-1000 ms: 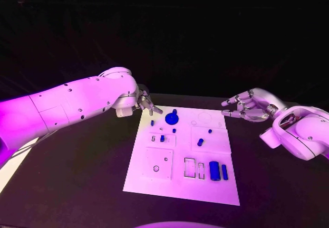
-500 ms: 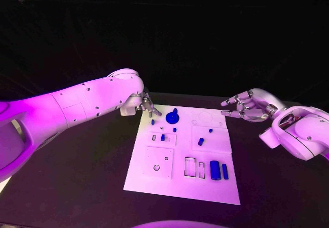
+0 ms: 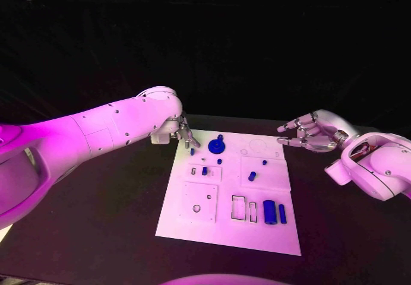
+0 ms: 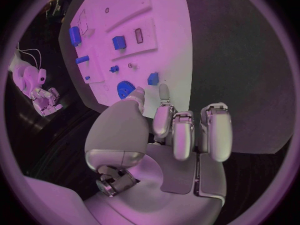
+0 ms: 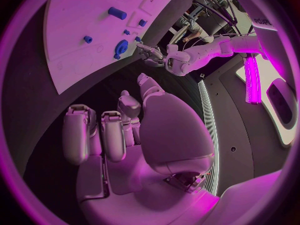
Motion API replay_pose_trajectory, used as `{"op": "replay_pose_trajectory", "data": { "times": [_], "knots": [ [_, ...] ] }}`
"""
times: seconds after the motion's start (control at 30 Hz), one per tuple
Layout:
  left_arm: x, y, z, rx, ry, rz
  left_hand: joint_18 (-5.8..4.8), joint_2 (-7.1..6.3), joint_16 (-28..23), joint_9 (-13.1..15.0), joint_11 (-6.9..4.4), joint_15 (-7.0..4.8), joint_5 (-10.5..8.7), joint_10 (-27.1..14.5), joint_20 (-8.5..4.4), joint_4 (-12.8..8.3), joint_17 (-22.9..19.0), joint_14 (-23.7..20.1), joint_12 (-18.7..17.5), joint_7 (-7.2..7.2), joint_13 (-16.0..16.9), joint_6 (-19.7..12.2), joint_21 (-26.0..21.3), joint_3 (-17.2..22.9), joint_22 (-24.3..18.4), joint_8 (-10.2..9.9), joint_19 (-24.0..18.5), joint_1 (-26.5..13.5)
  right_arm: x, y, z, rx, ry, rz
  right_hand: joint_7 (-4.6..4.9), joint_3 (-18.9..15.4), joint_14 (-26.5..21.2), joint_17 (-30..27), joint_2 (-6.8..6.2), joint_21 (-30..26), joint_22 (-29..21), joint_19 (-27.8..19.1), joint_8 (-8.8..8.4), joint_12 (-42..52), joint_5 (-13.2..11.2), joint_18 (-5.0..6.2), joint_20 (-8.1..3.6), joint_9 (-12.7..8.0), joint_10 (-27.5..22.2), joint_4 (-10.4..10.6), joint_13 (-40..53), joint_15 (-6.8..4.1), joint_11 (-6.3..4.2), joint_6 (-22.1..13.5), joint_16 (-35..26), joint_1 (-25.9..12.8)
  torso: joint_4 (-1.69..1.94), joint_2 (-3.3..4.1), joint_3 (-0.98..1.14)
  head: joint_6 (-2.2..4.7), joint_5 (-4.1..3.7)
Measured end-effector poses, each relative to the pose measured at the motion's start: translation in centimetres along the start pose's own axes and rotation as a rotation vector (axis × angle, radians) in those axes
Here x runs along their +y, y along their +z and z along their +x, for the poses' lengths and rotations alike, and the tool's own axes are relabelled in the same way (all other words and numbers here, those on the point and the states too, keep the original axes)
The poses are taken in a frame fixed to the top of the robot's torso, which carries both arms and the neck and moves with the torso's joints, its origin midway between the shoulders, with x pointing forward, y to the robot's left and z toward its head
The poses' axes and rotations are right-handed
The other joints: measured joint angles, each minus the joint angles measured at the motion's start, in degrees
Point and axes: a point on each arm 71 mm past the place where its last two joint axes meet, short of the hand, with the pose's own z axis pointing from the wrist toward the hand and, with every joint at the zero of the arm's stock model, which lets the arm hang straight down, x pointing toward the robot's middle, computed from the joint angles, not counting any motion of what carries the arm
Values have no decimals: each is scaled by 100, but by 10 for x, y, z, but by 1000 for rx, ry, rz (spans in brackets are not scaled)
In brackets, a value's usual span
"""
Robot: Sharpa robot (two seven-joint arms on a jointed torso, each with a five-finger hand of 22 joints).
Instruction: Assemble the parts on the task board
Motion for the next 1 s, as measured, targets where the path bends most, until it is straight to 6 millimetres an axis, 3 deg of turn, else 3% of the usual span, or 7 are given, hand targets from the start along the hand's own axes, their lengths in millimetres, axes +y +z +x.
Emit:
{"op": "replay_pose_trajectory", "data": {
  "times": [0.77,1.0],
  "knots": [
    [-4,3,7,35,33,1,0,46,0,-15,0,0,0,0,-1,-33,-1,0,0,0,5,-1,-1,-30,3,20,0,273,0,0,0,1,-1,-1,0,0,0,3,0,0,1,0,0,0,0,0,0,0,0,0,0,0,0,0,0,0,-3,-1,1,-17,-3],
    [-5,3,7,35,33,1,0,211,0,-38,0,0,0,0,-1,-152,-1,0,0,0,3,-1,-1,88,4,20,0,594,0,0,0,1,-1,-1,0,0,0,3,0,0,1,0,0,0,0,0,0,0,0,0,0,0,0,0,0,0,-1,-1,-2,-20,-6]
  ]
}}
